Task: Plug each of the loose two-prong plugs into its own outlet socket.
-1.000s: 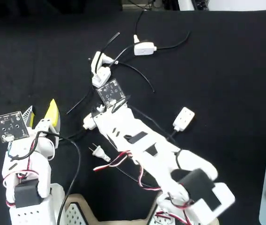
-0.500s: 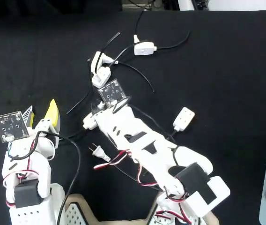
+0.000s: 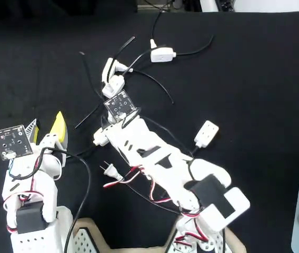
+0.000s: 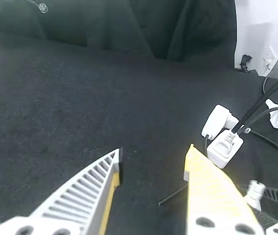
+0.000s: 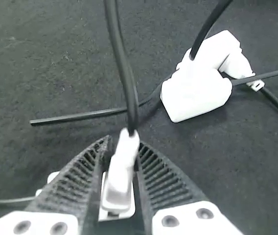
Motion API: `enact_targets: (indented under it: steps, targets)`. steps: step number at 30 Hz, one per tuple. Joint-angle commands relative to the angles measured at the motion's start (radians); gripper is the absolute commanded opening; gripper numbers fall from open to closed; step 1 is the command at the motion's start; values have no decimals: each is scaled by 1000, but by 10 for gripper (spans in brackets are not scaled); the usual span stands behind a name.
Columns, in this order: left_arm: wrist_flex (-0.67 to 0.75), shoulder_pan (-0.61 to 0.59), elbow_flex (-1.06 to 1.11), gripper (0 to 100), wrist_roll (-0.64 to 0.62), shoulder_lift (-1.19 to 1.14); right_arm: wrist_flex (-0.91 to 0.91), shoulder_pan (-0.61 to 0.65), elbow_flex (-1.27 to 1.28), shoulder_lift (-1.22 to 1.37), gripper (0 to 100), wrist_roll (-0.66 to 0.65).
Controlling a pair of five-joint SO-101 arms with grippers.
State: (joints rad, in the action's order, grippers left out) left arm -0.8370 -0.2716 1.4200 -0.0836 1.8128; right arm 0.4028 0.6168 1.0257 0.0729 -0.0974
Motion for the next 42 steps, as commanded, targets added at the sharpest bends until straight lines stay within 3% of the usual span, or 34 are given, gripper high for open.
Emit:
enact_targets:
  steps: [1, 15, 27, 34, 39, 42]
  targets:
    - [-5, -13, -4, 216, -2, 6, 43, -14, -24, 2, 11, -8]
    - [-5, -18, -4, 216, -2, 6, 25, -11, 31, -101, 11, -6]
    - [-5, -15, 10, 216, -2, 6, -853, -54, -94, -415, 12, 3]
    - [-5, -21, 10, 216, -2, 6, -965, -80, -171, -288, 15, 0]
    - [-5, -21, 10, 216, -2, 6, -1080, -80, -278, -163, 96, 2]
    - [-5, -21, 10, 216, -2, 6, -1129, -80, -343, -117, 96, 15]
